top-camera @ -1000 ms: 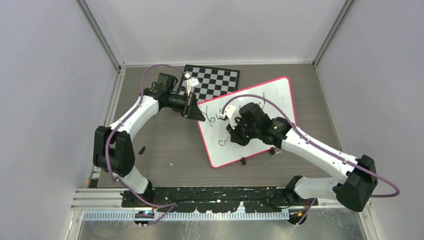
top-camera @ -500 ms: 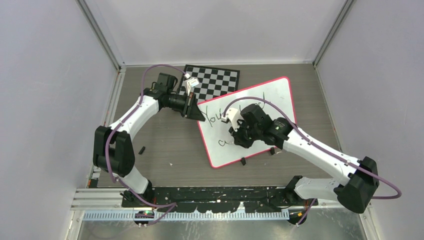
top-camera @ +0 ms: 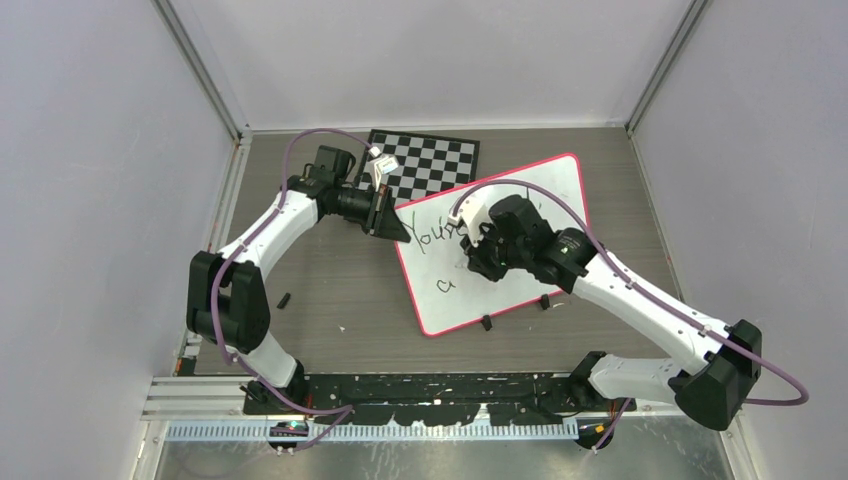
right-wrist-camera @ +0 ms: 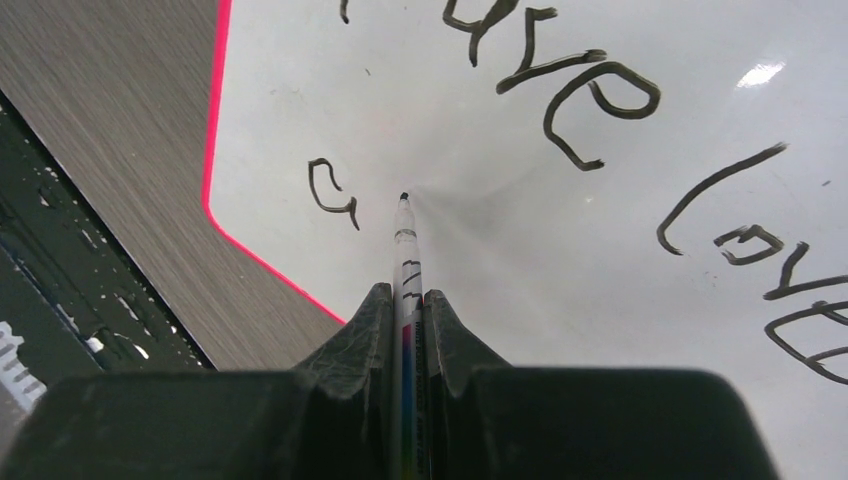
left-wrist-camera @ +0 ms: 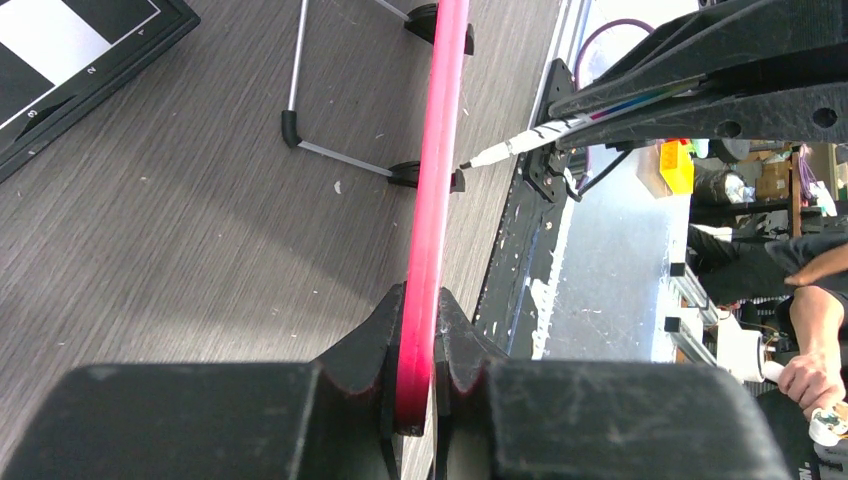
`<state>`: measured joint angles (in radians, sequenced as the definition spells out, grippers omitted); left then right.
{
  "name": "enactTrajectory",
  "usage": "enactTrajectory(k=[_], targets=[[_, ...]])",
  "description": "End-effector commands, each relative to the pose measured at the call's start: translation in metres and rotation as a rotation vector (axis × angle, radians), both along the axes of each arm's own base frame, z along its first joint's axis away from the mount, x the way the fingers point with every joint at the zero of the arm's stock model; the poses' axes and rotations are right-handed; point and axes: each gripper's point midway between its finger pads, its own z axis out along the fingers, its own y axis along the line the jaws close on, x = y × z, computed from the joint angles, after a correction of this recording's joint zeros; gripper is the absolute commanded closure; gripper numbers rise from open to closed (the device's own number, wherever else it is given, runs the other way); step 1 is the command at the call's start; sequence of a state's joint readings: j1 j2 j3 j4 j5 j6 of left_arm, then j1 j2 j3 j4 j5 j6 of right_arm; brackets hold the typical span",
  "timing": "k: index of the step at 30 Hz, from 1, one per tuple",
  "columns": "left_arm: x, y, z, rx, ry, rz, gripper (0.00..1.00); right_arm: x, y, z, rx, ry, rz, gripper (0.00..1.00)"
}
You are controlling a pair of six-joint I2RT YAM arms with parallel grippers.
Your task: Write a sentence on the whiteboard
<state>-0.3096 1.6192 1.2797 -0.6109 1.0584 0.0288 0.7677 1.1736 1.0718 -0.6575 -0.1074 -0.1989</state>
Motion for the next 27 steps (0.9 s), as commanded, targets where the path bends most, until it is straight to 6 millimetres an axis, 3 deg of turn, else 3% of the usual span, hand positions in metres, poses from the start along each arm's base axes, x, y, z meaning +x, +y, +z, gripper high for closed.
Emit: enactTrajectory(k=[1,18,27], targets=[[0.008,0.001,-0.010,0.057,-0.029,0.018,1.00,0.018,0.004,0.015,0.038,-0.062,-0.044,1.00],[0.009,0.001,-0.013,0.059,-0.021,0.015,1.00,-0.015,-0.014,-0.032,-0.051,0.070,0.008,1.00],[0.008,0.000,-0.011,0.054,-0.023,0.011,1.00,-0.010,-0.017,0.006,-0.008,-0.007,-0.009,1.00]])
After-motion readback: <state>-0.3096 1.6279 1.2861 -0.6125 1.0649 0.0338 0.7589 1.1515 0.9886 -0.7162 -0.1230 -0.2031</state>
